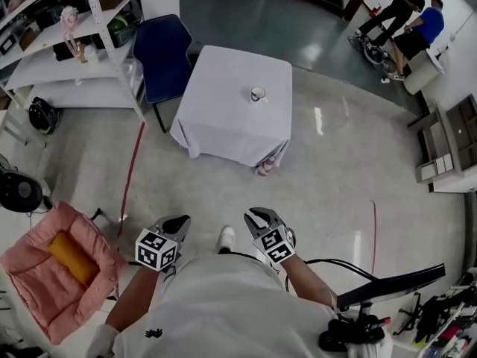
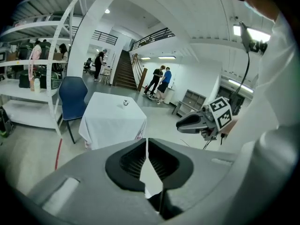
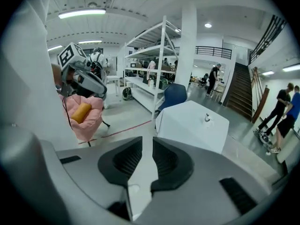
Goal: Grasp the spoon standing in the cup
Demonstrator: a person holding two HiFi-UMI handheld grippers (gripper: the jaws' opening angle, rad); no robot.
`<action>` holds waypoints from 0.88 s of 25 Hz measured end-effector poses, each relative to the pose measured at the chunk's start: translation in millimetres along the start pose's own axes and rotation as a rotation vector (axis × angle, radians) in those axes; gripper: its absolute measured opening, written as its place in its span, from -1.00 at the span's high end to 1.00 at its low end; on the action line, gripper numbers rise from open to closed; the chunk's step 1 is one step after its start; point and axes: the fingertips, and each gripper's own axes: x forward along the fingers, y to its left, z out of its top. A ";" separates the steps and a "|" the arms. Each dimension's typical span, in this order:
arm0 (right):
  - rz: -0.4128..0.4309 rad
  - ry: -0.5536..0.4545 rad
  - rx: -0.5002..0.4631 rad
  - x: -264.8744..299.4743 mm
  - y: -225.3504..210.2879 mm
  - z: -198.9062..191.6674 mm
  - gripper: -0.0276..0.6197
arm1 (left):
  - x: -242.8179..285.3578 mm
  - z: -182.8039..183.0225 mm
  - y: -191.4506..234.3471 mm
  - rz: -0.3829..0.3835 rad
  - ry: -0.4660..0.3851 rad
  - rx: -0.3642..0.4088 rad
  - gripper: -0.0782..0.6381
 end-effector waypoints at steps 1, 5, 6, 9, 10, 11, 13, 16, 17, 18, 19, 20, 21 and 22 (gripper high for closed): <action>-0.010 0.000 0.011 -2.6 -17.3 -4.2 0.68 | 16.0 14.4 1.3 -0.004 -0.007 -0.001 0.74; -0.064 -0.003 0.101 -10.7 -85.5 -25.1 0.67 | 84.4 61.4 2.9 -0.047 -0.008 -0.011 0.74; -0.085 0.001 0.126 -12.4 -102.4 -30.8 0.67 | 101.3 70.4 2.9 -0.057 -0.002 -0.008 0.74; -0.151 -0.008 0.200 -19.1 -147.7 -37.1 0.67 | 146.1 99.1 5.1 -0.091 0.010 0.017 0.72; -0.174 -0.014 0.219 -20.2 -159.8 -37.9 0.67 | 160.3 107.8 7.9 -0.103 0.014 0.030 0.71; -0.196 -0.015 0.237 -19.6 -171.1 -40.3 0.67 | 175.5 115.3 12.1 -0.112 0.018 0.037 0.69; -0.231 -0.006 0.288 -16.2 -188.6 -47.7 0.66 | 205.7 126.1 23.3 -0.129 0.031 0.034 0.61; -0.291 -0.008 0.377 -16.9 -208.8 -50.6 0.63 | 249.8 142.8 44.1 -0.158 0.044 0.014 0.52; -0.319 -0.003 0.396 -17.9 -216.9 -52.3 0.62 | 265.9 149.2 52.7 -0.166 0.049 0.007 0.50; -0.350 0.006 0.417 -18.6 -225.6 -55.3 0.62 | 282.7 155.7 61.9 -0.172 0.056 -0.002 0.49; -0.380 0.017 0.445 -19.5 -234.4 -58.6 0.62 | 299.6 162.5 71.4 -0.177 0.066 -0.006 0.48; -0.409 0.026 0.481 -21.0 -243.0 -60.5 0.62 | 316.4 170.2 80.9 -0.179 0.076 0.001 0.46; -0.438 0.030 0.518 -23.0 -251.2 -60.0 0.62 | 333.1 179.6 90.3 -0.181 0.085 0.025 0.46; -0.466 0.033 0.549 -24.8 -259.0 -57.5 0.62 | 349.7 190.1 100.2 -0.180 0.092 0.063 0.46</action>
